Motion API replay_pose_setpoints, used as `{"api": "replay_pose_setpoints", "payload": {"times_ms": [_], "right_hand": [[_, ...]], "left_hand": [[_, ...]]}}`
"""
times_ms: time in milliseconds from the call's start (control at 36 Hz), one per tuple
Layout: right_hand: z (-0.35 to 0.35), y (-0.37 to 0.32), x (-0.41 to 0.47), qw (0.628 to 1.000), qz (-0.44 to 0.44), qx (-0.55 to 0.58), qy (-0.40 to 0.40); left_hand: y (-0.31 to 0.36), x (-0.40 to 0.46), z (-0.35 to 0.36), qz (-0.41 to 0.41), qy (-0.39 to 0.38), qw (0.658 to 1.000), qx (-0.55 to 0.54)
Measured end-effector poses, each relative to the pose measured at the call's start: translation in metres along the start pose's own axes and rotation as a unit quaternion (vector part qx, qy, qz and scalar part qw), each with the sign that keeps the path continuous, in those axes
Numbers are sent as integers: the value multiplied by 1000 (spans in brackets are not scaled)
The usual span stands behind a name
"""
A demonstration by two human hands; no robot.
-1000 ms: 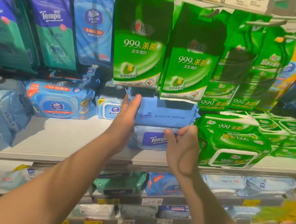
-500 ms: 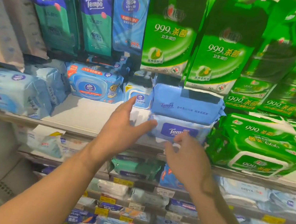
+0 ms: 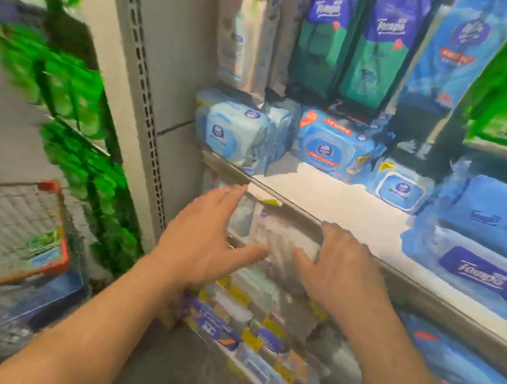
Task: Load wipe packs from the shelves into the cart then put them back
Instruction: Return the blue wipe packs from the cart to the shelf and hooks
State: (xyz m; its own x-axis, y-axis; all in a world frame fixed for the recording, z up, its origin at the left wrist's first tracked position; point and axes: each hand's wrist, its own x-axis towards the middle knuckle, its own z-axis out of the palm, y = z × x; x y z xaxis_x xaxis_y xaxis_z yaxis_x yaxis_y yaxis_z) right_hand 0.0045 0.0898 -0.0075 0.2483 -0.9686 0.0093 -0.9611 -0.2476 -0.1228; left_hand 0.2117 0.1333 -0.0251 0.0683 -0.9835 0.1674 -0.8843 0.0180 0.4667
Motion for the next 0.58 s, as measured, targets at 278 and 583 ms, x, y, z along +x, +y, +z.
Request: {"api": "replay_pose_setpoints", "payload": {"times_ms": [278, 583], "right_hand": [[18, -182, 2, 994, -111, -4, 6], [52, -378, -14, 977, -201, 7, -74]], "left_hand": [[-144, -75, -89, -74, 43, 996, 30], [-294, -172, -162, -227, 44, 973, 21]]}}
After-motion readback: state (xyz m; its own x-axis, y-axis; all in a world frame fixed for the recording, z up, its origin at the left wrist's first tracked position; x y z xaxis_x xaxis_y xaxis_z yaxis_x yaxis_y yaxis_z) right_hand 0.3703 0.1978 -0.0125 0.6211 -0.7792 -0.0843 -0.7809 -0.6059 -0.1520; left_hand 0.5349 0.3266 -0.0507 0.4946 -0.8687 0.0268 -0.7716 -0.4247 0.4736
